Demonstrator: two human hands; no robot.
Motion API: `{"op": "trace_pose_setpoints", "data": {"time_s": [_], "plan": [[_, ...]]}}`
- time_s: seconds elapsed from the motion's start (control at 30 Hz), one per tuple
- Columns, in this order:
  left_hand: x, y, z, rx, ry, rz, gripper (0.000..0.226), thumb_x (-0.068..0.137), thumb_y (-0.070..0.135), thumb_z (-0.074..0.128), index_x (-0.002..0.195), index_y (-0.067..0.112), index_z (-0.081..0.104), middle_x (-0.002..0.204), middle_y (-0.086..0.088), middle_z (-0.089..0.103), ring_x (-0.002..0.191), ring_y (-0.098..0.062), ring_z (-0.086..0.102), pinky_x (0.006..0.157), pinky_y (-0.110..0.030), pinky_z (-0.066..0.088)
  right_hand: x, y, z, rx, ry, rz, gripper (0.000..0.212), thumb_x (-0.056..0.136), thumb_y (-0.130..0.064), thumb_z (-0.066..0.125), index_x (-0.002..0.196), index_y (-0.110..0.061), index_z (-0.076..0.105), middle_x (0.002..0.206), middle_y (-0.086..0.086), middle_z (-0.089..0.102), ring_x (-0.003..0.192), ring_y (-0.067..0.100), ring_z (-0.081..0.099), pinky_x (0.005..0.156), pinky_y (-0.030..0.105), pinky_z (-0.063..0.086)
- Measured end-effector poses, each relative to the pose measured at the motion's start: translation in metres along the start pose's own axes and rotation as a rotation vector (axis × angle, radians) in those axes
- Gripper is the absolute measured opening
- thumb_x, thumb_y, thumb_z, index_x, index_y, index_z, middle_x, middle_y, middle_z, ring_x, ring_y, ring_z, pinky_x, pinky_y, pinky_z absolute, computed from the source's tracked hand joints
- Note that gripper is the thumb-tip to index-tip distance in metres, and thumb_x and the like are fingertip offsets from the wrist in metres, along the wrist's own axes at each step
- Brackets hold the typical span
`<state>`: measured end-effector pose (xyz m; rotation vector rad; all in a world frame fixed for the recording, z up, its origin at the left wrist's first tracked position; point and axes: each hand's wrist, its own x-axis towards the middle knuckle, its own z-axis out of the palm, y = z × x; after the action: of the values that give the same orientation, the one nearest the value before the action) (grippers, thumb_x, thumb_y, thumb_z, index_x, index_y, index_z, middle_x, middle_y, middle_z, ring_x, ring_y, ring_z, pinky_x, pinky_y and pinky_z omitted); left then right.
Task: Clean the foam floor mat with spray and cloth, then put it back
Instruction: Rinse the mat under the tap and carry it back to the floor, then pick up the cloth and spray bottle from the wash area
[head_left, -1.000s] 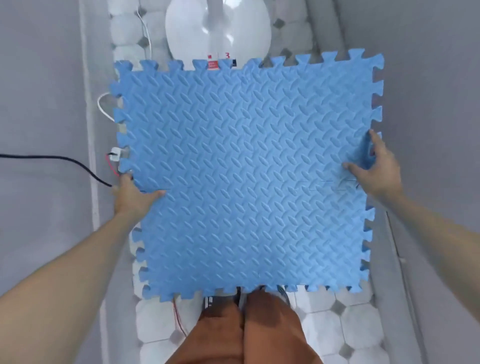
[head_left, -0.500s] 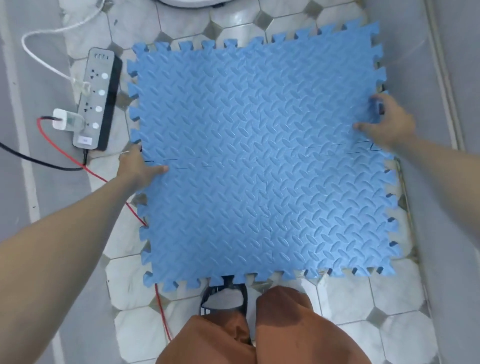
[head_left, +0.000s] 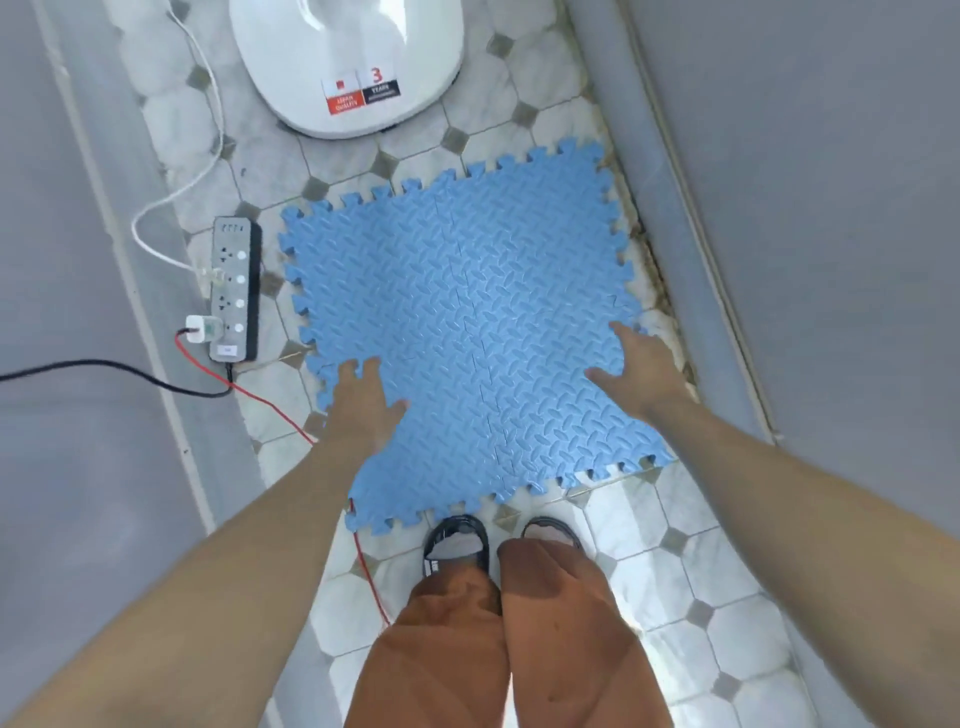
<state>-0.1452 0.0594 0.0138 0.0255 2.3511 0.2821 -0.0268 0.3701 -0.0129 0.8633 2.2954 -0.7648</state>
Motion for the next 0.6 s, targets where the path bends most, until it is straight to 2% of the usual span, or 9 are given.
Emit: {"op": "trace_pose_setpoints", "data": {"time_s": [0.2, 0.33, 0.5, 0.6], "plan": [[-0.079, 0.077, -0.054, 0.015, -0.06, 0.093, 0.067, 0.093, 0.03, 0.058, 0.148, 0.013, 0.024, 0.153, -0.014, 0.011, 0.135, -0.034, 0.032, 0.105, -0.044, 0.038, -0.12, 0.001, -0.056, 0.134, 0.007, 0.136, 0.072, 0.092, -0.047, 0.055, 0.152, -0.022, 0.025, 0.153, 0.005, 0.038, 0.146, 0.028, 0.023, 0.112, 0.046, 0.034], [-0.105, 0.113, -0.076, 0.185, -0.075, 0.235, 0.065, 0.095, 0.031, 0.053, 0.149, 0.014, 0.021, 0.156, -0.012, 0.007, 0.139, -0.033, 0.027, 0.104, -0.042, 0.039, -0.168, 0.011, -0.083, 0.196, 0.07, 0.188, 0.066, 0.096, -0.043, 0.051, 0.152, -0.02, 0.025, 0.154, 0.007, 0.034, 0.146, 0.026, 0.019, 0.114, 0.044, 0.029], [-0.138, 0.141, -0.085, 0.384, -0.104, 0.382, 0.068, 0.096, 0.034, 0.052, 0.151, 0.013, 0.018, 0.159, -0.015, 0.007, 0.14, -0.037, 0.025, 0.114, -0.045, 0.027, -0.232, 0.03, -0.083, 0.367, 0.139, 0.371, 0.067, 0.096, -0.043, 0.05, 0.153, -0.019, 0.024, 0.155, 0.009, 0.033, 0.146, 0.029, 0.021, 0.117, 0.044, 0.026], [-0.162, 0.155, -0.077, 0.561, -0.144, 0.501, 0.069, 0.097, 0.036, 0.048, 0.152, 0.012, 0.013, 0.16, -0.015, 0.007, 0.145, -0.031, 0.017, 0.118, -0.045, 0.017, -0.282, 0.045, -0.072, 0.537, 0.189, 0.503, 0.065, 0.096, -0.044, 0.05, 0.152, -0.019, 0.028, 0.154, 0.01, 0.036, 0.143, 0.029, 0.028, 0.115, 0.041, 0.027]]}}
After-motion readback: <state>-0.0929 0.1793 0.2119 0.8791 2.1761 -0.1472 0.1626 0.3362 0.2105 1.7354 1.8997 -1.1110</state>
